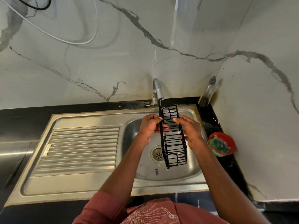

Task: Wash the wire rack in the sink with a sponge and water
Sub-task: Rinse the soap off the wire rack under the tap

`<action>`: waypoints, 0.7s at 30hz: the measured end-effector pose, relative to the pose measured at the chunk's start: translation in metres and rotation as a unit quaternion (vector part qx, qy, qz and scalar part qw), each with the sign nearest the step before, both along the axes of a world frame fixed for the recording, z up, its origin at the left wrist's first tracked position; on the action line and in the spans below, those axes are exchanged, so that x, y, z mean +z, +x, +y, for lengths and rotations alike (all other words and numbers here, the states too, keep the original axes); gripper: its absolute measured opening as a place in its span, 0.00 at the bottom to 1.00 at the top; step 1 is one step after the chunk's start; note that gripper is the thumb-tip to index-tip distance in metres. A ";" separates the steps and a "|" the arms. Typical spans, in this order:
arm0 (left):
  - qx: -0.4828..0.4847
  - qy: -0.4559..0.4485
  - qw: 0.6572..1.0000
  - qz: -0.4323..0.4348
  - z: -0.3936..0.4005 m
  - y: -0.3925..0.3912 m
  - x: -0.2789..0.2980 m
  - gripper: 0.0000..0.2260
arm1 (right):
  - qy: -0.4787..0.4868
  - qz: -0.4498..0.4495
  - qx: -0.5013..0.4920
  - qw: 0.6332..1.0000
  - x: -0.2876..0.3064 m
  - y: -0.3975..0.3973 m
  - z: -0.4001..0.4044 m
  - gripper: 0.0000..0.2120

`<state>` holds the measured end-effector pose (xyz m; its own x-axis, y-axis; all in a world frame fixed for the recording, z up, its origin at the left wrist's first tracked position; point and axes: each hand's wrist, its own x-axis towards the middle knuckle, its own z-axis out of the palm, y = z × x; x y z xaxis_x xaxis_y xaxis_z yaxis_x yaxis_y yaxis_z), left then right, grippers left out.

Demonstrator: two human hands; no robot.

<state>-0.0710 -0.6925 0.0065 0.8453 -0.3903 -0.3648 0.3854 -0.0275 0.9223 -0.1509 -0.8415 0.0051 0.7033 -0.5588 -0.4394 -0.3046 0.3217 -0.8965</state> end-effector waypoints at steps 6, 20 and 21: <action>0.002 -0.015 1.000 0.010 -0.007 0.000 -0.002 0.05 | -0.002 -0.005 -0.007 1.000 0.001 -0.003 -0.006 0.21; 0.042 -0.069 0.997 0.021 0.017 0.017 0.002 0.08 | -0.016 0.013 0.022 1.000 -0.004 0.050 0.009 0.18; 0.038 -0.067 0.997 0.017 0.017 0.018 0.003 0.09 | -0.014 0.012 0.019 1.000 -0.003 0.051 0.010 0.17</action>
<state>-0.0527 -0.6752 0.0093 0.8623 -0.3725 -0.3431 0.4132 0.1257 0.9019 -0.0999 -0.8317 0.0022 0.7140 -0.5442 -0.4405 -0.3374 0.2838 -0.8976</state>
